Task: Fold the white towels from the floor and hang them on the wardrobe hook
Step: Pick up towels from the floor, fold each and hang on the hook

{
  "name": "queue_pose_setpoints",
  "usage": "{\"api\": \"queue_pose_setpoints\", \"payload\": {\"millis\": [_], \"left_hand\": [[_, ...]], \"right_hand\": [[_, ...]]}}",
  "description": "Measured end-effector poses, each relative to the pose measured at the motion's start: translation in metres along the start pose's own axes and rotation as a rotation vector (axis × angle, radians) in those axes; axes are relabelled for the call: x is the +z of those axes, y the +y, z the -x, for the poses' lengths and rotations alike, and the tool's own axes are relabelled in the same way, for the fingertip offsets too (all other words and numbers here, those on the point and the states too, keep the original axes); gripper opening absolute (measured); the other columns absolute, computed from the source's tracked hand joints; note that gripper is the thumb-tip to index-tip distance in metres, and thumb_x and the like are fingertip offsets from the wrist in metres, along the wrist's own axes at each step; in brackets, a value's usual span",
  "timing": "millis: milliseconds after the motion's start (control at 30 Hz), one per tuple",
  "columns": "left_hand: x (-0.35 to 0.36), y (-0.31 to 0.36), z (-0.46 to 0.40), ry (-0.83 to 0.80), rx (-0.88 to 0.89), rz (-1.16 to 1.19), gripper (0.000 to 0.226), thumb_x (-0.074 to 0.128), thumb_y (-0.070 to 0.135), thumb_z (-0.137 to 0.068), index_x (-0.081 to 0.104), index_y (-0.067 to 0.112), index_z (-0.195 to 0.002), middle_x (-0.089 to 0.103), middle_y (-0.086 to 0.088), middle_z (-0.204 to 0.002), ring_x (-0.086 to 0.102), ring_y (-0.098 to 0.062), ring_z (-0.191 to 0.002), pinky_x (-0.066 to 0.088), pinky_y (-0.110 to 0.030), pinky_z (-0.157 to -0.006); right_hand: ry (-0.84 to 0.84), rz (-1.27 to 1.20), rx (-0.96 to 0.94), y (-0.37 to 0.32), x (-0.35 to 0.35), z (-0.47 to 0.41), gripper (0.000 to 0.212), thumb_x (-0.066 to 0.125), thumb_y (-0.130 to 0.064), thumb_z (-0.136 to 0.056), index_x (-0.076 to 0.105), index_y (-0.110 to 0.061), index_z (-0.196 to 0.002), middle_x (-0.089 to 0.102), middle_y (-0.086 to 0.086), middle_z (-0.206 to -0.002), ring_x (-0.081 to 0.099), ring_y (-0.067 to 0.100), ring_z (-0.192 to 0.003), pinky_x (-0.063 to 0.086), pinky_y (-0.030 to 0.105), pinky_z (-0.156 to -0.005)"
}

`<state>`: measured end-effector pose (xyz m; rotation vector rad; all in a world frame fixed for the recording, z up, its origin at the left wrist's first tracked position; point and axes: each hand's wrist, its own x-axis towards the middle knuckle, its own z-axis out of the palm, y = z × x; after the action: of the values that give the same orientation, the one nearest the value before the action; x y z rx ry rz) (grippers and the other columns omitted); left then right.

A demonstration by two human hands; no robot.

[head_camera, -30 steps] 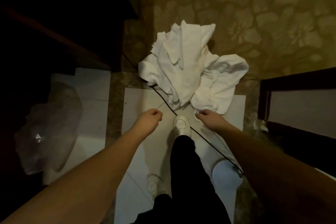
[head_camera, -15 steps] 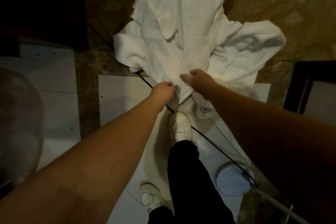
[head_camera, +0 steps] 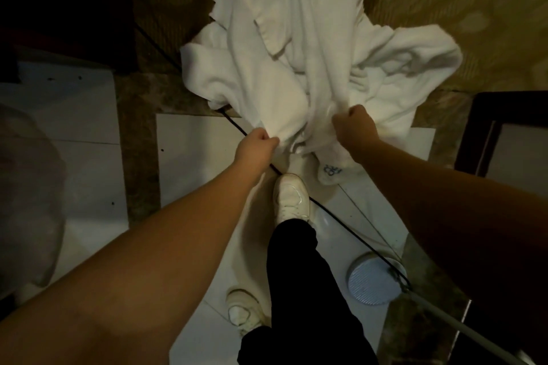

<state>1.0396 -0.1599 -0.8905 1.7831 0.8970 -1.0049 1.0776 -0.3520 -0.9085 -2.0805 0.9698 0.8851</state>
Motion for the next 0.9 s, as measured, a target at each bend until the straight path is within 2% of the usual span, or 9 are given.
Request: {"api": "queue_pose_setpoints", "payload": {"millis": [67,200,300,367,533,600,700,800,900], "left_hand": [[-0.016,0.001,0.016,0.028,-0.009,0.068,0.009,0.053,0.019,-0.095,0.054,0.012,-0.089,0.059,-0.007,-0.09,0.053,-0.02,-0.079,0.036,-0.029,-0.06],[-0.05,-0.006,0.048,0.124,-0.055,0.082,0.018,0.045,0.024,-0.099,0.053,0.008,-0.103,0.054,-0.007,-0.092,0.048,-0.017,-0.075,0.034,-0.03,-0.059],[-0.066,-0.005,0.077,0.146,-0.055,0.071,0.02,0.048,0.025,-0.101,0.051,0.011,-0.114,0.056,-0.008,-0.102,0.055,-0.027,-0.092,0.041,-0.032,-0.071],[-0.069,0.003,0.102,0.156,0.002,0.036,0.033,0.055,0.024,-0.099,0.049,0.01,-0.128,0.055,-0.007,-0.114,0.055,-0.027,-0.101,0.043,-0.028,-0.075],[-0.057,0.029,0.179,-0.204,0.252,-0.075,0.067,0.072,0.015,-0.087,0.041,0.019,-0.145,0.051,0.001,-0.133,0.051,-0.017,-0.12,0.041,-0.025,-0.091],[-0.052,0.04,0.208,-0.268,0.4,-0.143,0.079,0.079,0.024,-0.083,0.038,0.024,-0.15,0.048,0.006,-0.14,0.049,-0.008,-0.122,0.039,-0.022,-0.093],[-0.056,0.055,0.246,-0.149,0.509,-0.05,0.05,0.075,0.03,-0.087,0.058,0.024,-0.134,0.062,0.009,-0.125,0.056,-0.005,-0.11,0.041,-0.025,-0.091],[-0.077,0.062,0.279,-0.024,0.519,0.119,0.01,0.064,0.027,-0.095,0.068,0.026,-0.105,0.071,0.008,-0.097,0.064,-0.009,-0.093,0.047,-0.03,-0.083],[-0.104,0.061,0.318,-0.006,0.591,0.183,0.013,0.062,0.029,-0.097,0.069,0.024,-0.106,0.072,0.004,-0.099,0.066,-0.014,-0.098,0.05,-0.034,-0.086]], "right_hand": [[0.013,-0.045,0.041,0.01,-0.021,0.02,0.04,0.054,-0.022,-0.095,0.05,-0.005,-0.13,0.053,0.009,-0.112,0.05,0.024,-0.099,0.043,0.034,-0.085],[-0.036,-0.127,0.074,0.017,-0.059,0.06,0.033,0.052,-0.014,-0.094,0.051,-0.008,-0.127,0.054,0.009,-0.106,0.052,0.03,-0.101,0.05,0.042,-0.089],[-0.143,-0.272,0.059,0.005,-0.077,0.098,0.029,0.048,-0.006,-0.094,0.051,-0.009,-0.123,0.054,0.013,-0.111,0.055,0.034,-0.107,0.054,0.048,-0.096],[-0.195,-0.398,0.024,-0.009,-0.086,0.123,0.027,0.045,-0.002,-0.095,0.051,-0.008,-0.121,0.055,0.019,-0.117,0.056,0.032,-0.105,0.055,0.045,-0.09],[-0.278,-0.629,-0.06,-0.051,-0.111,0.184,0.025,0.039,0.006,-0.095,0.054,-0.013,-0.089,0.056,0.007,-0.084,0.064,0.011,-0.063,0.055,0.026,-0.059],[-0.321,-0.76,-0.07,-0.067,-0.117,0.206,0.027,0.036,0.009,-0.094,0.056,-0.009,-0.09,0.059,0.01,-0.083,0.067,0.012,-0.065,0.058,0.028,-0.062],[-0.387,-0.954,-0.048,-0.082,-0.123,0.241,0.032,0.033,0.008,-0.093,0.058,0.005,-0.112,0.06,0.021,-0.105,0.063,0.03,-0.103,0.054,0.044,-0.098],[-0.424,-1.112,-0.025,-0.089,-0.138,0.274,0.037,0.032,0.011,-0.092,0.054,0.006,-0.122,0.061,0.024,-0.118,0.065,0.034,-0.108,0.06,0.044,-0.087],[-0.451,-1.176,-0.013,-0.087,-0.148,0.305,0.039,0.033,0.009,-0.093,0.051,0.005,-0.128,0.06,0.024,-0.127,0.064,0.034,-0.114,0.062,0.037,-0.074]]}}
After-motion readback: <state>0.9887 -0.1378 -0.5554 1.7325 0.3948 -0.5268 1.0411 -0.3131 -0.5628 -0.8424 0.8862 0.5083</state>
